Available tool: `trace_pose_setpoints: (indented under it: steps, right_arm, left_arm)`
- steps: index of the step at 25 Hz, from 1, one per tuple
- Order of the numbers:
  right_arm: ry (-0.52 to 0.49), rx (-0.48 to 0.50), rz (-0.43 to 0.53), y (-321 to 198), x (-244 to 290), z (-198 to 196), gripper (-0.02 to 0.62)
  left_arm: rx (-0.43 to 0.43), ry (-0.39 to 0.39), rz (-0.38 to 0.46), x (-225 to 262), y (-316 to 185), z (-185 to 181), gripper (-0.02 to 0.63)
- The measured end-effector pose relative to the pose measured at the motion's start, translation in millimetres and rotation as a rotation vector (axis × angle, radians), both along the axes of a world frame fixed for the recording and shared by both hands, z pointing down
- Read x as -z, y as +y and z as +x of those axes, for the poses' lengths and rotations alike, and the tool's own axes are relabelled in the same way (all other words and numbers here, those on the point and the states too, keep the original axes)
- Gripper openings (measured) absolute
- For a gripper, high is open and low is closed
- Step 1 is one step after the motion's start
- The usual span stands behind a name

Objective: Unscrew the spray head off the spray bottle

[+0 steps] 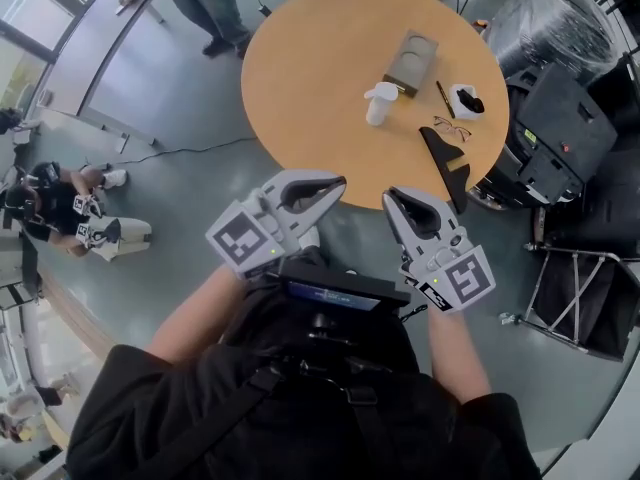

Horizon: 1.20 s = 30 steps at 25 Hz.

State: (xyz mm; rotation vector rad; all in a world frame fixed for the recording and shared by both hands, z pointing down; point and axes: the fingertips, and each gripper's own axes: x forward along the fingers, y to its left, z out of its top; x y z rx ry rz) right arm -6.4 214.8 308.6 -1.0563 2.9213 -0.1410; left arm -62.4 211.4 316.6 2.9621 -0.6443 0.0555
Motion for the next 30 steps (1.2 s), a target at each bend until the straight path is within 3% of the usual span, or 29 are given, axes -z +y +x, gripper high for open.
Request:
trace_pose_setpoints:
  steps: [17,23,30]
  right_arm:
    - [0.056,-0.139,-0.002,-139.6,3.9,-53.6,0.037]
    - [0.074,-0.173,-0.032,-168.2,-21.9,-40.8,0.039]
    - [0.095,-0.193,-0.07,-222.1,-75.6,3.5,0.05]
  left_arm:
    - [-0.147,0.032,0.023,2.9,-142.0,-56.8,0.006]
    - [-0.145,0.022,-0.006,-19.2,-176.6,-45.9,0.012]
    - [-0.114,-0.005,-0.014,-69.1,-222.5,-8.3,0.012]
